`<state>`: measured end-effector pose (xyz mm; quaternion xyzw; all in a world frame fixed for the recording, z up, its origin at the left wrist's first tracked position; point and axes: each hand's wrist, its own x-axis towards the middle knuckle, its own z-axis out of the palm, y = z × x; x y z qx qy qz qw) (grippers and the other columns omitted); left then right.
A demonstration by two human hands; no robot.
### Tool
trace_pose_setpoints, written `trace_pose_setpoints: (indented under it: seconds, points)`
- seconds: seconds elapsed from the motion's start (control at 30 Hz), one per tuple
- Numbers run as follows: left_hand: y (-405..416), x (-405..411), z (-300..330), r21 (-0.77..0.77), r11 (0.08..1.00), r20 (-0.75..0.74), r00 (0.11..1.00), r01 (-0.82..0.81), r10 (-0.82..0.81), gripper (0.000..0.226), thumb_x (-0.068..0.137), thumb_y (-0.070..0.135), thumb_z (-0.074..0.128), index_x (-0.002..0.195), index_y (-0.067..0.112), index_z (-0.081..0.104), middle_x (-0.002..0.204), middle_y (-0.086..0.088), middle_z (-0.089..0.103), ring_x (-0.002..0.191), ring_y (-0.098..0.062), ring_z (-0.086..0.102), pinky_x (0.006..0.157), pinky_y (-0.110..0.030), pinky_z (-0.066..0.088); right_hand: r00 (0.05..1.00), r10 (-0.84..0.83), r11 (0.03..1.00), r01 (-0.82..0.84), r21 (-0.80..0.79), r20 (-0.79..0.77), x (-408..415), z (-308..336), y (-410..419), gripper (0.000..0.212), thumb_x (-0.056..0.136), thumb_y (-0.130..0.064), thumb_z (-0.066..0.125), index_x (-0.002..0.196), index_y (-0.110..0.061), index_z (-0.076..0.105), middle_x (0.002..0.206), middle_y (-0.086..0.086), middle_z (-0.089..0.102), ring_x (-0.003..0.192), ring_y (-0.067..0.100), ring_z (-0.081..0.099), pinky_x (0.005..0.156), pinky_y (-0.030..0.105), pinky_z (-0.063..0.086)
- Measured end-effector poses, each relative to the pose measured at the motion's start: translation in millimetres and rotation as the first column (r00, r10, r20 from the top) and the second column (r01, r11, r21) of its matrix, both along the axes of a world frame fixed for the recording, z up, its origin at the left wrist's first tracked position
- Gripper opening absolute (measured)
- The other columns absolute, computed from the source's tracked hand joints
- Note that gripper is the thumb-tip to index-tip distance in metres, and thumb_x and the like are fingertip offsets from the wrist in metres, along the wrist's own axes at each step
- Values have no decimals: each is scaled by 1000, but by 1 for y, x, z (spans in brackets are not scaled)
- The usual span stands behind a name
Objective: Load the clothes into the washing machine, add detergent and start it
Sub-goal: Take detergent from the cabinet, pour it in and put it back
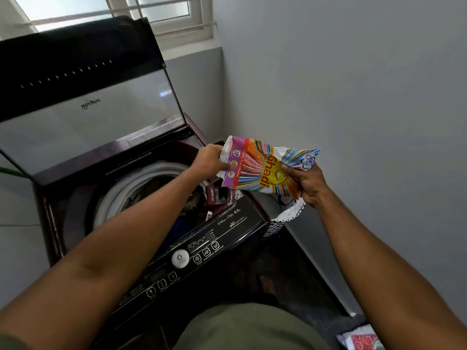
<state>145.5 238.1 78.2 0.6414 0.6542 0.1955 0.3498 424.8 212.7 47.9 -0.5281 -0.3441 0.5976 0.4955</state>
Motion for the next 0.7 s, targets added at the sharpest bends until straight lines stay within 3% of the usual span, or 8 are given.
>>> trace_pose_setpoints:
  seconds: [0.23, 0.37, 0.53, 0.7]
  points:
    - [-14, 4, -17, 39, 998, -1, 998, -57, 57, 34, 79, 17, 82, 109, 8, 70, 106, -7, 74, 92, -17, 69, 80, -33, 56, 997, 0, 999, -4, 41, 75, 1, 2, -3, 54, 60, -9, 90, 110, -2, 71, 107, 18, 74, 102, 40, 69, 91, 58, 54]
    - [-16, 1, -19, 40, 996, 4, 997, -81, 80, 34, 78, 19, 82, 108, 9, 68, 104, -7, 73, 90, -18, 70, 81, -40, 60, 986, 16, 996, -31, 87, 163, 0, 8, -3, 55, 59, -13, 92, 109, -4, 71, 106, 14, 75, 100, 36, 71, 90, 56, 56]
    - [-17, 2, -22, 68, 990, 5, 992, -125, 125, 38, 77, 18, 83, 111, 9, 67, 106, -7, 73, 94, -18, 68, 81, -33, 56, 970, 9, 991, -41, 128, 241, 0, 12, -2, 46, 63, -11, 92, 105, -9, 72, 103, 8, 76, 96, 30, 73, 89, 52, 57]
    - [-18, 3, -26, 85, 986, 2, 990, -144, 144, 40, 76, 21, 84, 112, 11, 68, 102, -6, 74, 87, -14, 67, 78, -31, 57, 954, 10, 989, -53, 136, 299, 0, 14, 1, 53, 61, -16, 94, 108, -10, 71, 103, 6, 76, 97, 27, 73, 89, 52, 57]
